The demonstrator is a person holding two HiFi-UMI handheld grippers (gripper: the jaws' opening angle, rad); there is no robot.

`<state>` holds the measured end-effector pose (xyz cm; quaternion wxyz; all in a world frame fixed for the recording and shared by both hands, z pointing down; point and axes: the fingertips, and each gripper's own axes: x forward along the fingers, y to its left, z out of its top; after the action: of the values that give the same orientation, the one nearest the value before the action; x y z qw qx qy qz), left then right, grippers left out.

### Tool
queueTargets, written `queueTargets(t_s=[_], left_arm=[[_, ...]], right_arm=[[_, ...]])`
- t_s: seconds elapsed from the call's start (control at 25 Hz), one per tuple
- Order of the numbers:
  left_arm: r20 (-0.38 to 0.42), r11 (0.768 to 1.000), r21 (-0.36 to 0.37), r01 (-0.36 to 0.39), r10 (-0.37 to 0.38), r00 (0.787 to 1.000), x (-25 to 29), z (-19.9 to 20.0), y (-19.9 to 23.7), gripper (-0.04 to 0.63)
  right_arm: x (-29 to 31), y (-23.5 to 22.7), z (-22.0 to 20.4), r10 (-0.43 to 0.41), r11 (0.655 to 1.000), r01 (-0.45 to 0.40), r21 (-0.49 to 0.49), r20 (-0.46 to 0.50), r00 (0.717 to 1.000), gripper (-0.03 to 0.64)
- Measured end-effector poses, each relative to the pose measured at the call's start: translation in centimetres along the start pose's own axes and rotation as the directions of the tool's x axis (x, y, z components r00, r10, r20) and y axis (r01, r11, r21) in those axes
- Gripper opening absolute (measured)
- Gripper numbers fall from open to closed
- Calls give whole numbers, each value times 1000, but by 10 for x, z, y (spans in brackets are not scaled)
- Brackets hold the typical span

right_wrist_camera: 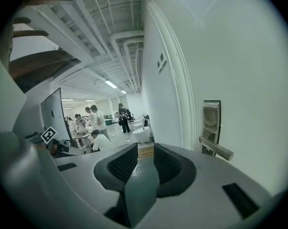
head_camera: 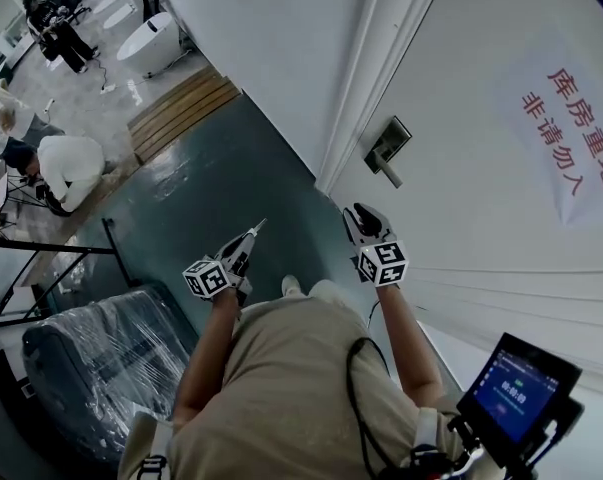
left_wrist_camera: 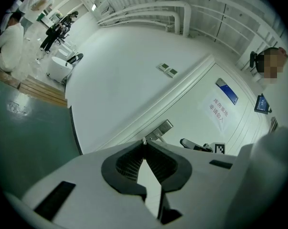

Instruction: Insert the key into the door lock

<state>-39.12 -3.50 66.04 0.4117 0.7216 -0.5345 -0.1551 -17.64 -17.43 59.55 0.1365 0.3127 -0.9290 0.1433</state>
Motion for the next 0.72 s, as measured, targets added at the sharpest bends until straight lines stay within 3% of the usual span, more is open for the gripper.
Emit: queueTargets(t_s=[0.52, 0.72], left_arm=[[-95, 999, 4, 51, -51, 994, 38, 11, -3, 32], [-92, 999, -32, 42, -45, 995, 72, 18, -17, 32]], right_arm=[[-4, -19, 15, -87, 996, 87, -6, 7, 996, 110], [-3, -51, 19, -85, 996, 85, 18, -6, 996, 110]])
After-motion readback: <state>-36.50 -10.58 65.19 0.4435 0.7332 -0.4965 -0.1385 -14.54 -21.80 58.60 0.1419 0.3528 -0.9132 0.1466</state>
